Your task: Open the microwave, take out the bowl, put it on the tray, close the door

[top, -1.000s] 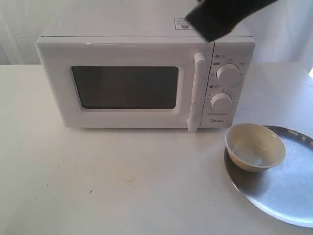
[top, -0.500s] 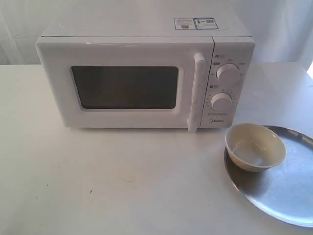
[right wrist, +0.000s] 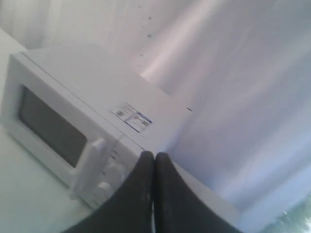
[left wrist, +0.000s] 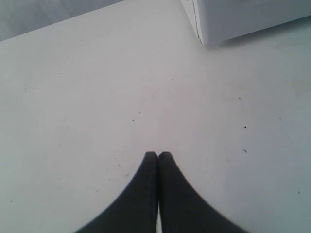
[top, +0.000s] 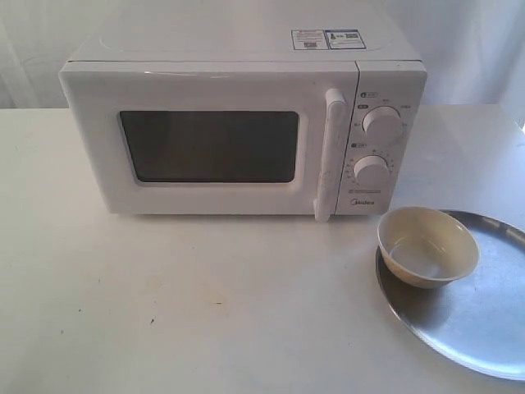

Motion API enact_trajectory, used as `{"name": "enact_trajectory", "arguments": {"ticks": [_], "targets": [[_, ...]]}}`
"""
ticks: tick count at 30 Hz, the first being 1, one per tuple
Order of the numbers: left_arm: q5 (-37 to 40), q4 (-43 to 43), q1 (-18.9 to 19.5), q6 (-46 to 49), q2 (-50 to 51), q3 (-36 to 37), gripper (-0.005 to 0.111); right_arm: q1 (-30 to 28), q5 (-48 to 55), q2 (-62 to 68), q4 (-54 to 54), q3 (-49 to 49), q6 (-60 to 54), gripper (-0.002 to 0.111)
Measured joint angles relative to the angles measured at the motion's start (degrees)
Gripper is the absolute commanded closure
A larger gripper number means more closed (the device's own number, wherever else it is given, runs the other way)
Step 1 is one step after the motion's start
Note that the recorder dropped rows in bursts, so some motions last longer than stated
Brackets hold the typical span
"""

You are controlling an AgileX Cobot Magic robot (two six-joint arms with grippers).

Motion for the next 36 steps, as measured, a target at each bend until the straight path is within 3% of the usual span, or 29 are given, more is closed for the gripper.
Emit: {"name": "enact_trajectory", "arguments": {"ticks": [7,10,13,17,21,29,33,36], "targets": [[0.0,0.0,0.0,0.0,0.0,0.0,0.107,-20.4,0.0,-8.5,-2.0,8.7,-0.6,0.108],[0.0,0.0,0.0,0.0,0.0,0.0,0.107,-26.1,0.0,-14.8,-1.3,13.1,-0.7,0.108],[0.0,0.0,0.0,0.0,0.0,0.0,0.107,-30.3,-3.8,-23.0,3.4,19.8,-0.7,0.108],[0.0,0.0,0.0,0.0,0.0,0.0,0.107,-36.4,-19.7,-34.4,5.7,33.6,0.4,0.108],[0.1,0.0,0.0,0.0,0.0,0.0,0.107,-41.4,-31.9,-40.3,8.9,49.4,10.5,0.108],[0.1,0.0,0.0,0.0,0.0,0.0,0.107,-50.7,-55.3,-40.3,42.2,76.8,16.4,0.108],[0.1,0.0,0.0,0.0,0.0,0.0,0.107,-55.0,-59.1,-40.3,49.7,86.9,16.6,0.108],[0.1,0.0,0.0,0.0,0.0,0.0,0.107,-56.2,-54.1,-40.3,48.8,88.9,16.7,0.108]]}}
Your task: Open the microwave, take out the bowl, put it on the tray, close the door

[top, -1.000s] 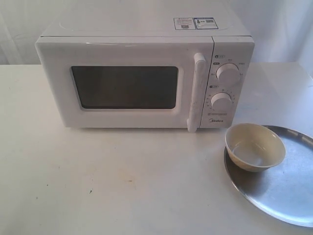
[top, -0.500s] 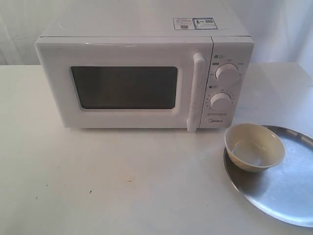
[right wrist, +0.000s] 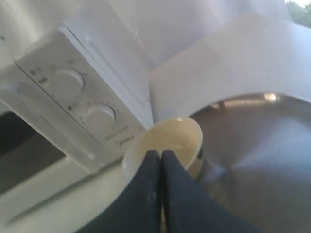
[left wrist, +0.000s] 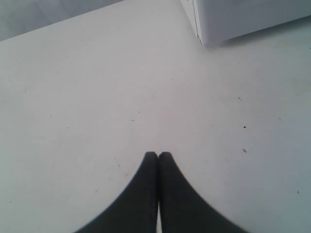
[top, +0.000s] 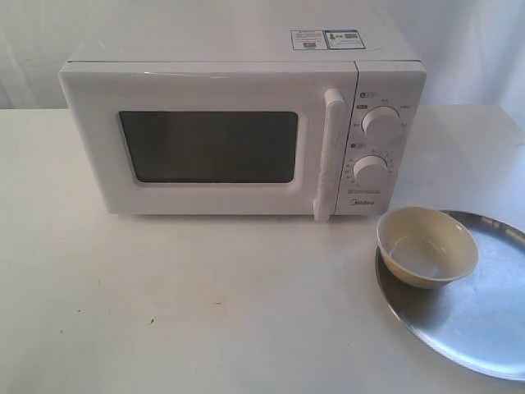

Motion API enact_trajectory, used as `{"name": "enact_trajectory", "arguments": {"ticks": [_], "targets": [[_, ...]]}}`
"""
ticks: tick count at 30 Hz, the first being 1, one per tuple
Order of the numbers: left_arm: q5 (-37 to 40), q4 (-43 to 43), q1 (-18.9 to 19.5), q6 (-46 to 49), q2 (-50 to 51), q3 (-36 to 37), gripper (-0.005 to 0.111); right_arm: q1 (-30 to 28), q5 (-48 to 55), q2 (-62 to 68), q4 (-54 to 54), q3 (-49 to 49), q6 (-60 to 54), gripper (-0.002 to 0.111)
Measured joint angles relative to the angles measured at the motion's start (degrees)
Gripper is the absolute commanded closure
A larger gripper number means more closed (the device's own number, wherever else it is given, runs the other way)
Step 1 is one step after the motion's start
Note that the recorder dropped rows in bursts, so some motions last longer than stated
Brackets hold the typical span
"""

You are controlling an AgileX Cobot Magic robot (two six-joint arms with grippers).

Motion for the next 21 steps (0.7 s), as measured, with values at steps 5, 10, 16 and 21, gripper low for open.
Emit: {"name": "enact_trajectory", "arguments": {"ticks": [5,10,16,21], "targets": [[0.0,0.0,0.0,0.0,0.0,0.0,0.107,-0.4,-0.3,0.0,-2.8,0.3,0.1,0.108],[0.0,0.0,0.0,0.0,0.0,0.0,0.107,-0.4,-6.5,0.0,-2.9,0.3,0.1,0.108],[0.0,0.0,0.0,0.0,0.0,0.0,0.107,-0.5,-6.6,0.0,0.6,0.3,0.1,0.108],[0.0,0.0,0.0,0.0,0.0,0.0,0.107,-0.5,-6.2,0.0,1.9,0.3,4.0,0.108]]}}
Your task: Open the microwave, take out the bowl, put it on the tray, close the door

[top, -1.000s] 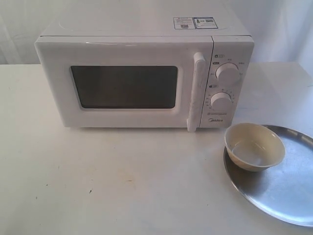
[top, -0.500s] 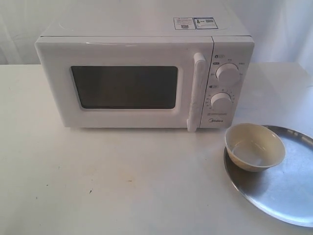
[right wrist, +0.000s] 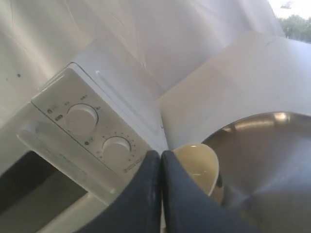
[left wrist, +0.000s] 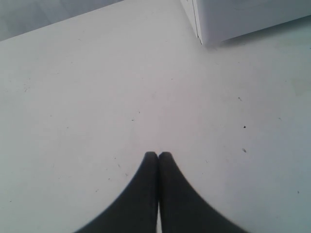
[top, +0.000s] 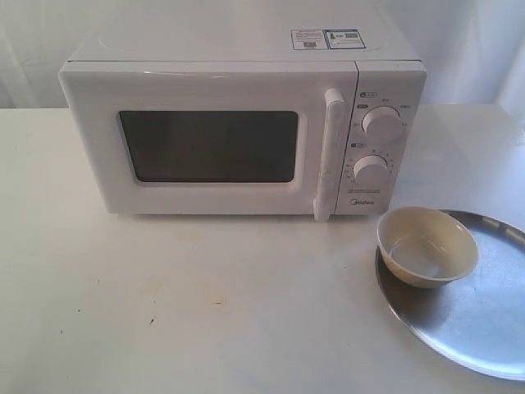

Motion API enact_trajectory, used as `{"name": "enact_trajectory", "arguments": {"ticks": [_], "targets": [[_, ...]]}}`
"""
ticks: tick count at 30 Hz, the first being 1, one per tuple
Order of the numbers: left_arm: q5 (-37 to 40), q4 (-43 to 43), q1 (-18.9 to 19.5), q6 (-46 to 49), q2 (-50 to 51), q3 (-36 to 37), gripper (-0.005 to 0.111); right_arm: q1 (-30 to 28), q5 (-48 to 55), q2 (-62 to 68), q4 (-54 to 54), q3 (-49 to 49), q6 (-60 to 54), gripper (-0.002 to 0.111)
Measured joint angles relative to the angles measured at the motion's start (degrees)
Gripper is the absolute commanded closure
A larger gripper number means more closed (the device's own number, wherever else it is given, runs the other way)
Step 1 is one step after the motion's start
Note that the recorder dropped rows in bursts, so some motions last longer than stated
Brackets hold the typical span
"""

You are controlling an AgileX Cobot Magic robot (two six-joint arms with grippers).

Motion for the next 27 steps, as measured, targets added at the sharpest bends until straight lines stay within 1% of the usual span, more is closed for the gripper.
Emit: {"name": "enact_trajectory", "arguments": {"ticks": [3,4,5,6,7,8,9,10,11,13,18,21,27], "targets": [[0.0,0.0,0.0,0.0,0.0,0.0,0.107,0.0,0.2,0.0,1.2,0.0,8.8,0.108],[0.0,0.0,0.0,0.0,0.0,0.0,0.107,0.0,0.7,0.0,1.0,0.0,14.9,0.108],[0.0,0.0,0.0,0.0,0.0,0.0,0.107,0.0,0.9,0.0,-0.3,0.0,16.9,0.108],[0.0,0.0,0.0,0.0,0.0,0.0,0.107,0.0,0.9,0.0,-5.9,0.0,18.7,0.108],[0.0,0.0,0.0,0.0,0.0,0.0,0.107,0.0,0.9,0.0,-9.0,0.0,19.0,0.108],[0.0,0.0,0.0,0.0,0.0,0.0,0.107,0.0,2.2,0.0,-18.4,0.0,16.8,0.108],[0.0,0.0,0.0,0.0,0.0,0.0,0.107,0.0,3.6,0.0,-22.1,0.0,14.5,0.108],[0.0,0.0,0.0,0.0,0.0,0.0,0.107,0.0,7.3,0.0,-27.8,0.0,7.5,0.108],[0.0,0.0,0.0,0.0,0.0,0.0,0.107,0.0,8.1,0.0,-29.6,0.0,3.0,0.108],[0.0,0.0,0.0,0.0,0.0,0.0,0.107,0.0,8.3,0.0,-31.2,0.0,-3.5,0.108],[0.0,0.0,0.0,0.0,0.0,0.0,0.107,0.0,8.4,0.0,-31.8,0.0,-14.4,0.108],[0.0,0.0,0.0,0.0,0.0,0.0,0.107,0.0,8.6,0.0,-31.8,0.0,-16.7,0.108],[0.0,0.0,0.0,0.0,0.0,0.0,0.107,0.0,8.6,0.0,-31.8,0.0,-16.9,0.108]]}}
